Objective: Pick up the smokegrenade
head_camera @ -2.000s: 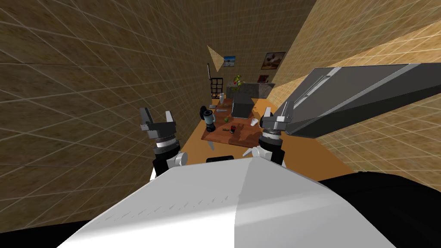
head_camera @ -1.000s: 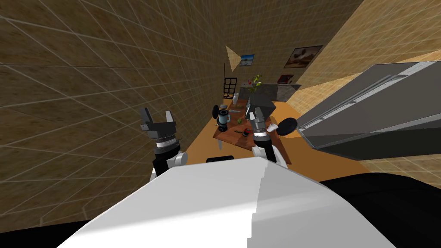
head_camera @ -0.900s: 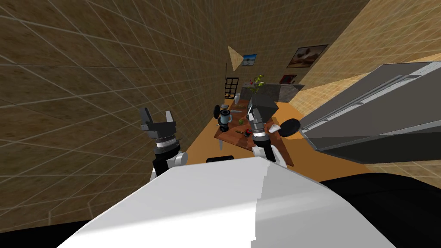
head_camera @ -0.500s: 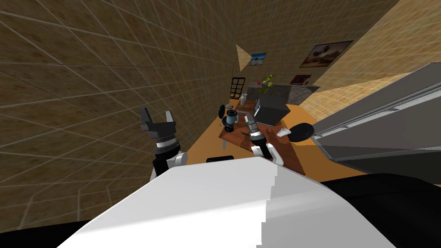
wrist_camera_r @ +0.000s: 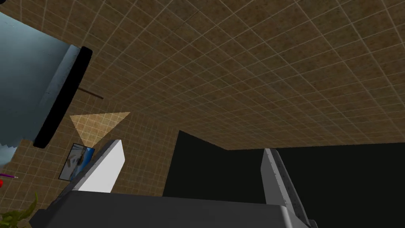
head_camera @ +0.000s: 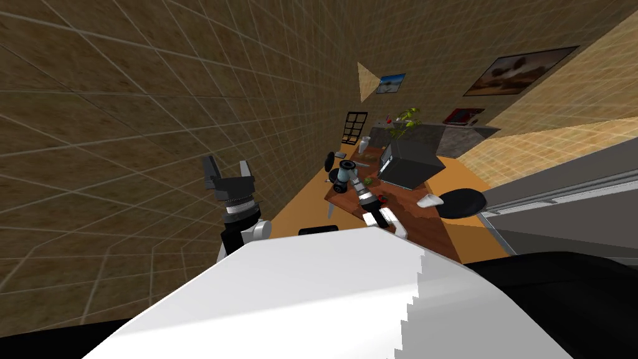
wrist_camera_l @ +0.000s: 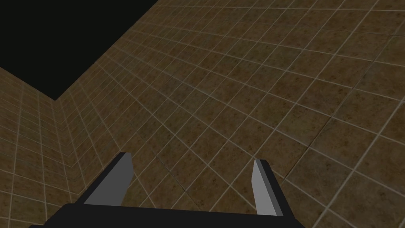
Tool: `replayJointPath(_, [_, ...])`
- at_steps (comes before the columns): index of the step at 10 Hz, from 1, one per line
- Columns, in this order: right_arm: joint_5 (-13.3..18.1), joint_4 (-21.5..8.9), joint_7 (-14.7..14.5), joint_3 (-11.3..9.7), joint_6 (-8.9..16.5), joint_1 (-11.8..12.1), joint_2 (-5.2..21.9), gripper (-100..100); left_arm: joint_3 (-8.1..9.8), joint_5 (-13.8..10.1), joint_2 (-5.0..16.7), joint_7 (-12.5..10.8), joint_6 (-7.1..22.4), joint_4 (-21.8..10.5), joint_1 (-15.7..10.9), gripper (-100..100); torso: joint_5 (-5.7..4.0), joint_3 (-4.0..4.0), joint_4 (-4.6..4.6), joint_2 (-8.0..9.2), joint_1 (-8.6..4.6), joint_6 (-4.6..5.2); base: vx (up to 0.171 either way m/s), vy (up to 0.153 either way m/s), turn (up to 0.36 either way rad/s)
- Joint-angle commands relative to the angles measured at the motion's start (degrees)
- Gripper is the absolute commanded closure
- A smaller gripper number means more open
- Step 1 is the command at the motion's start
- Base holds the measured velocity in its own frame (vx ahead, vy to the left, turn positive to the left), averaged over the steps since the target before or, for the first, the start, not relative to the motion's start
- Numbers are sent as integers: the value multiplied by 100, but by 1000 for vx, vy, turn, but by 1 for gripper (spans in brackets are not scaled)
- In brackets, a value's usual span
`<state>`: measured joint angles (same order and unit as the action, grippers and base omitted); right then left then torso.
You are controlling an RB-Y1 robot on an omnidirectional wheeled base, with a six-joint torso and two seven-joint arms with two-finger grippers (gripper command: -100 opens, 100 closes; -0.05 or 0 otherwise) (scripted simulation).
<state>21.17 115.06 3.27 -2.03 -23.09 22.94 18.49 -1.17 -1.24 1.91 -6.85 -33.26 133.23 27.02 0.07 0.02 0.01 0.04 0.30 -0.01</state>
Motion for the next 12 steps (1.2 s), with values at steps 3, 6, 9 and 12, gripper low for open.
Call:
replayJointPath(3, [462, -344, 112, -80, 210, -85, 306, -100, 0, 0, 0, 0, 0, 0, 0, 0, 0, 1, 0, 3, -2, 1, 13, 59, 176])
replayJointPath(6, [986, -814, 198, -238, 423, -144, 705, -100, 1, 0, 0, 0, 0, 0, 1, 0, -1, 4, 1, 7, -9, 7, 10, 55, 214])
replayJointPath(9, [1371, -1127, 236, -324, 528, -161, 927, -100, 0, 0, 0, 0, 0, 0, 0, 0, -1, 7, 3, 12, -9, 2, -1, 45, 191])
replayJointPath(12, [1873, -1669, 296, -507, 730, -167, 1399, -100, 1, 0, 1, 0, 0, 0, 1, 0, -2, 9, 3, 16, -15, 9, -7, 41, 204])
